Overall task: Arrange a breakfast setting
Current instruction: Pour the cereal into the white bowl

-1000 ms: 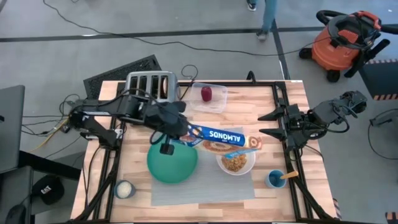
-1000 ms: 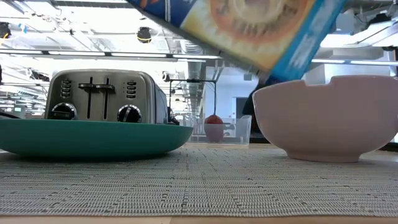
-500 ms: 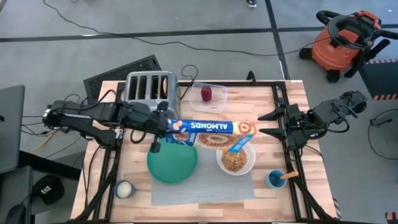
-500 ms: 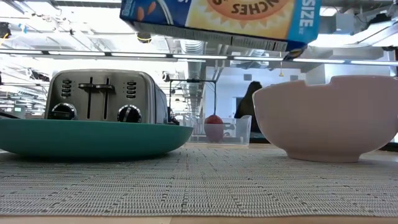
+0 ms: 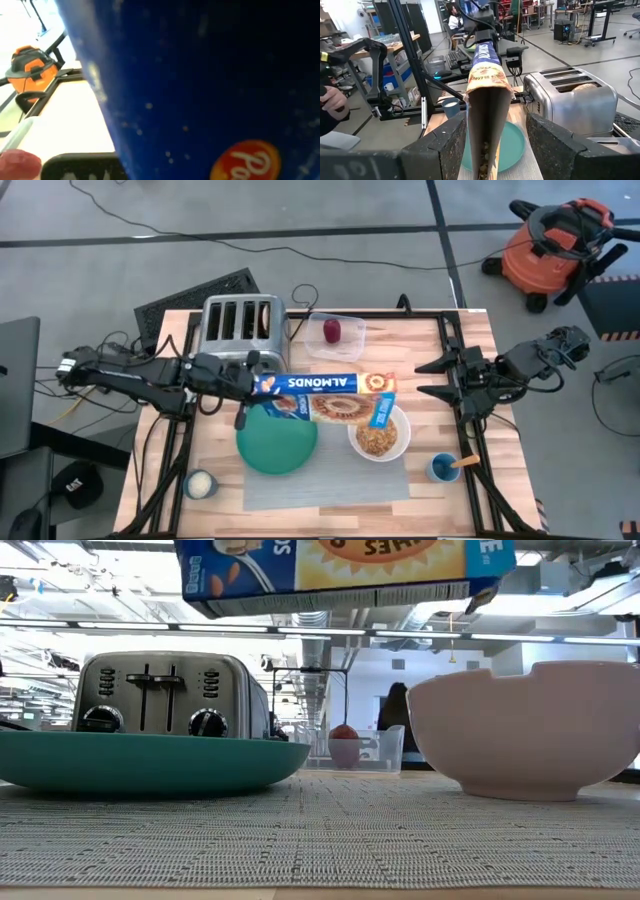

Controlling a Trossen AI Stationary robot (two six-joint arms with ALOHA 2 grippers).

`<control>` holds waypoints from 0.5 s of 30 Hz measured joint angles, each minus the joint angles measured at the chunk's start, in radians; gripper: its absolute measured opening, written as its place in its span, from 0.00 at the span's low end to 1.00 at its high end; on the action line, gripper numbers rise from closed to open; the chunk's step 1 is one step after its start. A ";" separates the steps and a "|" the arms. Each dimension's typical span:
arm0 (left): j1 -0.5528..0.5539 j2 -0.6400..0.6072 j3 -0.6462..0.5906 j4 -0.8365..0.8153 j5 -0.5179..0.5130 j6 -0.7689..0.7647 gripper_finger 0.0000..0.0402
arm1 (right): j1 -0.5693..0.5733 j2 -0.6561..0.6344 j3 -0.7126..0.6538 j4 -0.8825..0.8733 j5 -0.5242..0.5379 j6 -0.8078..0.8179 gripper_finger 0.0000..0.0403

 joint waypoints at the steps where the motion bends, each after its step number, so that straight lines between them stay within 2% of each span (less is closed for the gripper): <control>1: 0.000 -0.008 -0.019 0.025 0.008 0.000 0.00 | 0.000 0.003 0.000 0.000 0.000 0.000 0.58; 9: 0.000 -0.058 -0.147 0.179 0.007 0.007 0.00 | -0.008 0.014 0.000 0.022 -0.002 0.007 0.58; 15: 0.000 -0.079 -0.189 0.238 0.003 0.004 0.00 | -0.033 0.014 0.000 0.024 -0.002 0.030 0.65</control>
